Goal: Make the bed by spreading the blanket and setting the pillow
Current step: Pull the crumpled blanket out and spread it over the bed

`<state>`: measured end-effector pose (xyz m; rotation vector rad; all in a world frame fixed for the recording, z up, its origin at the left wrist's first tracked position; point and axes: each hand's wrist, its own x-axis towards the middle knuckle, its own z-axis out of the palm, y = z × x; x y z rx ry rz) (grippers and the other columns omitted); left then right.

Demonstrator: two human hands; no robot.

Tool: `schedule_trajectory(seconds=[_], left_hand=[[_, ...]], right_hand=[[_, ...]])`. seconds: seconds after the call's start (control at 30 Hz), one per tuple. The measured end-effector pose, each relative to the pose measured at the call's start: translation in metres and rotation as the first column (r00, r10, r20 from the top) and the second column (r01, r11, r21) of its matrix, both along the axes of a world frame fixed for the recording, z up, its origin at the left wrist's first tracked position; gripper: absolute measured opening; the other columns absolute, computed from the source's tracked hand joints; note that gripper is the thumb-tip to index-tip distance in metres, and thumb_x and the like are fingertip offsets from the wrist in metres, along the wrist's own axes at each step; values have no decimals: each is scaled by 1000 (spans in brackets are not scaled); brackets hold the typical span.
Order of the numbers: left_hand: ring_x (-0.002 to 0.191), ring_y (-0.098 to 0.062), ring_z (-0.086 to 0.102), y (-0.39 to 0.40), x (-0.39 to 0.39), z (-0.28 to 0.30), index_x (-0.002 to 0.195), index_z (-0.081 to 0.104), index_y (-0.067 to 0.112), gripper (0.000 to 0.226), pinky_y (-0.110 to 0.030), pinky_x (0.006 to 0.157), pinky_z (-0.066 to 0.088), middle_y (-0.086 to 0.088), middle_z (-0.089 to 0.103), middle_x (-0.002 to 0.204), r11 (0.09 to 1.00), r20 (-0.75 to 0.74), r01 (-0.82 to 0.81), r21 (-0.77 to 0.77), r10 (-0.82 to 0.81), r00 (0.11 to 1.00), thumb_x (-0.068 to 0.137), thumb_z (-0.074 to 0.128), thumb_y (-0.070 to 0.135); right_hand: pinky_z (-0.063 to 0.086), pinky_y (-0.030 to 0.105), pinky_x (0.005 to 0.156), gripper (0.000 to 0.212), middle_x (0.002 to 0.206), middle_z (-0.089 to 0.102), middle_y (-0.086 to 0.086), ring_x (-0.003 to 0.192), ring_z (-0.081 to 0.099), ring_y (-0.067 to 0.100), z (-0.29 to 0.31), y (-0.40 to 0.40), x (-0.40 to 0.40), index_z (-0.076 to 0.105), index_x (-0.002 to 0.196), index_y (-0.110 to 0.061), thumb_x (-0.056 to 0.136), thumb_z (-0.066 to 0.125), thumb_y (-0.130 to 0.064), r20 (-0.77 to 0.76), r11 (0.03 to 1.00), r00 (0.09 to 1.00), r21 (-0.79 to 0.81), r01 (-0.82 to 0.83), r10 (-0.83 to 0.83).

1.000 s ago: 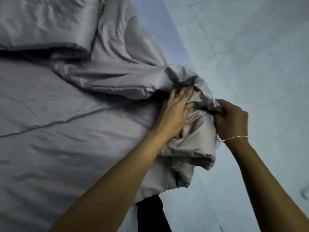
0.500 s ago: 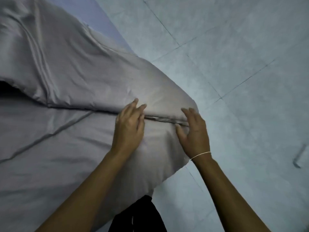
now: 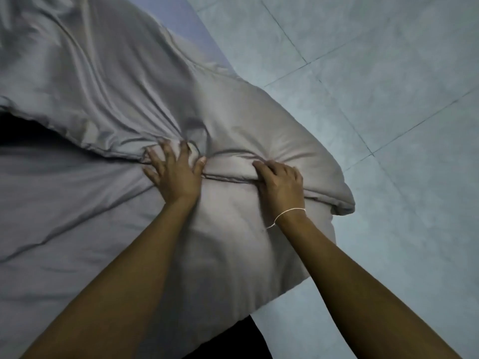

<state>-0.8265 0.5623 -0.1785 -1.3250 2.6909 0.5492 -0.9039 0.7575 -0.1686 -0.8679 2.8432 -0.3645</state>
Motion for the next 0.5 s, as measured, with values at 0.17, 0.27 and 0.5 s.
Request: schedule_trajectory(seconds=[0.17, 0.27, 0.5], left_hand=[[143, -39, 11, 9, -51, 0, 135, 49, 30, 38, -53, 115, 8, -5, 32, 153, 998, -62, -62, 28, 63, 996, 99, 38, 36], [135, -37, 31, 6, -120, 30, 137, 48, 23, 40, -41, 111, 22, -13, 44, 144, 981, -246, 144, 131, -108, 963, 101, 34, 34], [147, -28, 4, 1, -202, 102, 152, 9, 22, 59, -38, 116, 10, -10, 11, 159, 807, -585, 549, 218, -342, 735, 101, 32, 43]], right_hand=[[49, 39, 63, 18, 75, 69, 11, 69, 63, 37, 11, -10, -56, 72, 91, -20, 73, 76, -19, 6, 997, 998, 44, -63, 63], [52, 42, 75, 24, 92, 71, 16, 88, 64, 38, 24, 0, -115, 69, 101, -20, 84, 64, -36, 23, 987, 987, 8, 162, -162], [20, 29, 114, 53, 150, 39, 9, 140, 33, 25, 40, 29, -170, 35, 146, -13, 96, 48, -25, 22, 870, 884, -167, 463, -467]])
